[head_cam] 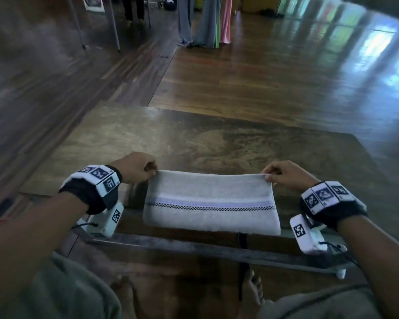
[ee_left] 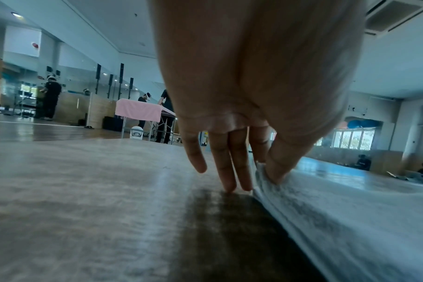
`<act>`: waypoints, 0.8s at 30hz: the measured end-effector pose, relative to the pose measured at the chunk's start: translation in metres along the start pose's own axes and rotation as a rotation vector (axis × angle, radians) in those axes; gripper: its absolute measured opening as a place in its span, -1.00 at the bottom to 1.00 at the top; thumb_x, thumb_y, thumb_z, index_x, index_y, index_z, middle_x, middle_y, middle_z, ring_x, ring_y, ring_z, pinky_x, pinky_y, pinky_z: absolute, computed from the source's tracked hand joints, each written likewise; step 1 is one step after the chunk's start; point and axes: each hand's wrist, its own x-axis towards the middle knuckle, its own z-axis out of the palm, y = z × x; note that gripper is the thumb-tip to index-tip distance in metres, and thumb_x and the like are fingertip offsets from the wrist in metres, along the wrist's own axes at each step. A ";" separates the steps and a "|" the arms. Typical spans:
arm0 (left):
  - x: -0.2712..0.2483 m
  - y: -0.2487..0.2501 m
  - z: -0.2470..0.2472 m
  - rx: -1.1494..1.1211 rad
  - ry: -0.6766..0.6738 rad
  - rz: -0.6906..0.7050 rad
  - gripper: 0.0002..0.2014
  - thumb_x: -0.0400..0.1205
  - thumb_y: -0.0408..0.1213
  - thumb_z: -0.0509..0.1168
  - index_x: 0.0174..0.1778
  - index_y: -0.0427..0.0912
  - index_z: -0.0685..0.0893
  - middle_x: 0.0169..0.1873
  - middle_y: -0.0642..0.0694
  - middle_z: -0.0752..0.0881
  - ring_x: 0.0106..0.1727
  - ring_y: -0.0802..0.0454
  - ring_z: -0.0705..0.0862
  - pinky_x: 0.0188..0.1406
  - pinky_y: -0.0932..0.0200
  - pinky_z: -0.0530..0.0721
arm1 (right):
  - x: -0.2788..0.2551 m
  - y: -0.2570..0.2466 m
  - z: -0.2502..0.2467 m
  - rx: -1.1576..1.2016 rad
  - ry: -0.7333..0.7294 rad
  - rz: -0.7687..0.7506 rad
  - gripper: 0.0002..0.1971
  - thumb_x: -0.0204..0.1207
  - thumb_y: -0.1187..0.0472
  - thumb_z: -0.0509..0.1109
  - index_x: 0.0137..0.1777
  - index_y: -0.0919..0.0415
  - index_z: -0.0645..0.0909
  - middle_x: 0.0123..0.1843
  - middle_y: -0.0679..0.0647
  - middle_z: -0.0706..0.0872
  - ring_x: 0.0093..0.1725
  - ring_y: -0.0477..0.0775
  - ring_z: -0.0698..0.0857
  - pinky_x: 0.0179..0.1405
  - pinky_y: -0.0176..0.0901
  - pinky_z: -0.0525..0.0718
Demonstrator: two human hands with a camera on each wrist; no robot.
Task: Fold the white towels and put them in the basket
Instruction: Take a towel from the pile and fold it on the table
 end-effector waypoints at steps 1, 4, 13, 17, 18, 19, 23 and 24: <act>0.004 -0.001 0.002 0.013 -0.006 0.004 -0.86 0.63 -0.26 0.26 0.04 -0.19 0.64 -0.05 -0.08 0.65 -0.04 0.00 0.57 -0.08 0.20 0.43 | 0.004 0.001 0.002 -0.031 -0.001 0.010 -0.96 0.54 0.28 0.38 -0.07 0.16 0.65 -0.14 0.03 0.71 -0.11 -0.02 0.68 -0.03 -0.12 0.65; 0.011 -0.002 0.008 0.038 0.005 0.028 -0.87 0.63 -0.25 0.26 0.02 -0.17 0.64 -0.09 -0.03 0.58 -0.08 0.04 0.54 -0.08 0.19 0.42 | 0.012 0.004 0.010 -0.145 -0.011 0.063 -0.93 0.53 0.24 0.37 -0.06 0.18 0.67 -0.10 0.03 0.70 -0.03 0.01 0.66 -0.03 -0.15 0.56; 0.018 0.000 0.015 -0.041 0.084 0.004 -0.95 0.61 -0.32 0.20 -0.14 -0.19 0.51 -0.19 -0.07 0.55 -0.19 -0.02 0.49 -0.31 0.17 0.39 | 0.013 0.001 0.008 -0.163 -0.018 0.103 -0.86 0.50 0.22 0.35 -0.29 0.16 0.57 -0.26 -0.02 0.67 -0.29 -0.11 0.59 -0.34 -0.26 0.51; 0.023 0.001 0.018 -0.028 0.075 0.001 -0.94 0.62 -0.31 0.19 -0.16 -0.17 0.48 -0.23 -0.02 0.51 -0.16 -0.04 0.50 -0.25 0.14 0.40 | 0.013 0.002 0.011 -0.192 -0.006 0.129 -0.88 0.50 0.23 0.35 -0.27 0.15 0.56 -0.26 -0.03 0.66 -0.29 -0.13 0.58 -0.39 -0.32 0.48; 0.025 0.000 0.019 -0.014 0.075 0.006 -0.94 0.62 -0.29 0.20 -0.17 -0.14 0.48 -0.23 0.00 0.50 -0.14 -0.03 0.50 -0.20 0.14 0.42 | 0.013 0.002 0.012 -0.205 -0.007 0.131 -0.90 0.50 0.25 0.35 -0.24 0.16 0.57 -0.25 -0.04 0.65 -0.26 -0.12 0.58 -0.37 -0.32 0.47; 0.026 -0.001 0.021 0.004 0.074 0.012 -0.94 0.63 -0.27 0.20 -0.15 -0.12 0.48 -0.20 0.00 0.51 -0.12 -0.02 0.51 -0.16 0.14 0.44 | 0.014 0.003 0.014 -0.212 -0.010 0.136 -0.94 0.50 0.27 0.35 -0.20 0.17 0.58 -0.23 -0.05 0.64 -0.21 -0.08 0.60 -0.35 -0.31 0.48; 0.028 -0.003 0.022 0.067 0.052 0.040 -0.84 0.66 -0.20 0.16 0.04 -0.12 0.61 -0.02 -0.02 0.56 0.03 0.02 0.53 0.05 0.07 0.54 | 0.016 0.004 0.016 -0.237 -0.020 0.118 -0.78 0.50 0.30 0.35 0.13 0.21 0.67 -0.01 0.03 0.68 0.04 0.06 0.63 -0.09 -0.24 0.48; 0.028 -0.003 0.021 0.079 0.041 0.045 -0.83 0.66 -0.21 0.16 0.04 -0.13 0.64 -0.02 -0.04 0.56 0.03 0.01 0.54 0.08 0.04 0.56 | 0.017 0.003 0.016 -0.256 -0.031 0.110 -0.77 0.51 0.30 0.35 0.14 0.21 0.68 -0.02 0.03 0.69 0.02 0.05 0.63 -0.10 -0.27 0.47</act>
